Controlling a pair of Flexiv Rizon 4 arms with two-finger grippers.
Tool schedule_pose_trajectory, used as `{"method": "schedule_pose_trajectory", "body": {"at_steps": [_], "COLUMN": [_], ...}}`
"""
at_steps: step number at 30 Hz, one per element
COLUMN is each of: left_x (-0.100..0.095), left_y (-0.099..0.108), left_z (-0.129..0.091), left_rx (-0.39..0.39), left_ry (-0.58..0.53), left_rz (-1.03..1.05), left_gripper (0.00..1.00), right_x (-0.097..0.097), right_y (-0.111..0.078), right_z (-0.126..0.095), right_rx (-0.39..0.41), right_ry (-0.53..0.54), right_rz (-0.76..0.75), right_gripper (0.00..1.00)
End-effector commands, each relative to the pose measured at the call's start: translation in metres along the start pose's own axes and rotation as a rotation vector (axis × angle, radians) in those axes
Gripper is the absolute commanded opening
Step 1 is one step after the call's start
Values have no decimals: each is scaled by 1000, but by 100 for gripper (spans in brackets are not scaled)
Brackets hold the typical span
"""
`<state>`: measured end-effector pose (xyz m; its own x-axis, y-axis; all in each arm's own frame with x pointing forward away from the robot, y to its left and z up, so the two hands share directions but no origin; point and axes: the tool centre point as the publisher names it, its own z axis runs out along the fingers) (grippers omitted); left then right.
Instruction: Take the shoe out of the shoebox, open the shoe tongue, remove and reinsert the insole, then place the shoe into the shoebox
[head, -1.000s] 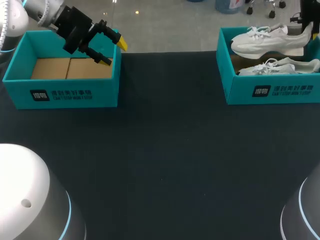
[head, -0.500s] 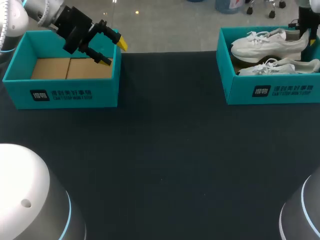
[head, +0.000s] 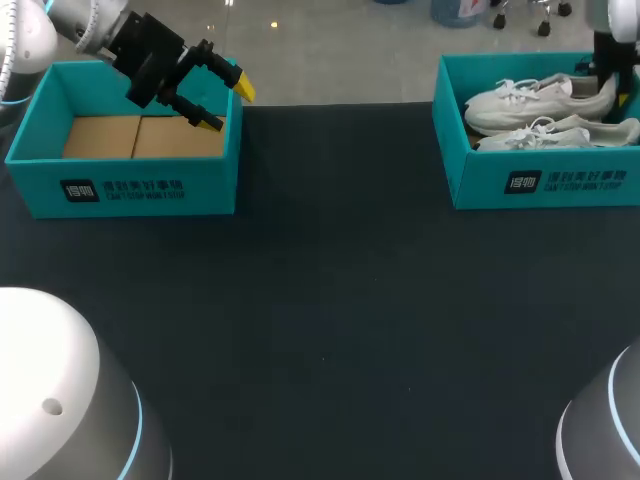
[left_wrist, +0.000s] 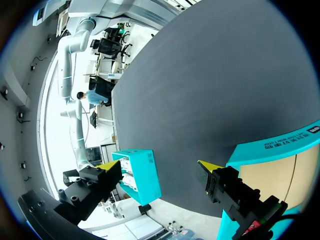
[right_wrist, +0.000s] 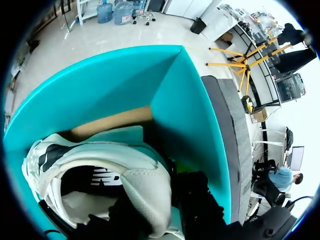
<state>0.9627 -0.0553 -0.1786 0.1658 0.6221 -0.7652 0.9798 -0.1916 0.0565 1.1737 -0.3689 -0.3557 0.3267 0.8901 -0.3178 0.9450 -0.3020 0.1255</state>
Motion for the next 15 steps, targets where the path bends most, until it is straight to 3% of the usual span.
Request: {"method": "schedule_pose_trajectory", "body": {"at_steps": [1,2,3,4,11,15], "left_x": [0,0,0,0,0,0], "left_y": [0,0,0,0,0,0], "left_z": [0,0,0,0,0,0], "left_rx": [-1,-1,-1,-1,-1,-1], "left_ry": [2,2,2,2,2,2], "left_rz": [1,1,1,1,1,1], "left_gripper": [100,100,100,100,100,100], "right_x": [1,0,-1,-2,-4,-2], "right_y": [10,10,10,10,0,-13], "right_z": [7,7,7,6,-14,-39], "right_rx": [27,31,32,33,20,9], "right_ry": [0,2,2,5,27,71], "right_rz": [15,21,26,29,18,-3], "right_gripper": [23,44,91,100,100,100]}}
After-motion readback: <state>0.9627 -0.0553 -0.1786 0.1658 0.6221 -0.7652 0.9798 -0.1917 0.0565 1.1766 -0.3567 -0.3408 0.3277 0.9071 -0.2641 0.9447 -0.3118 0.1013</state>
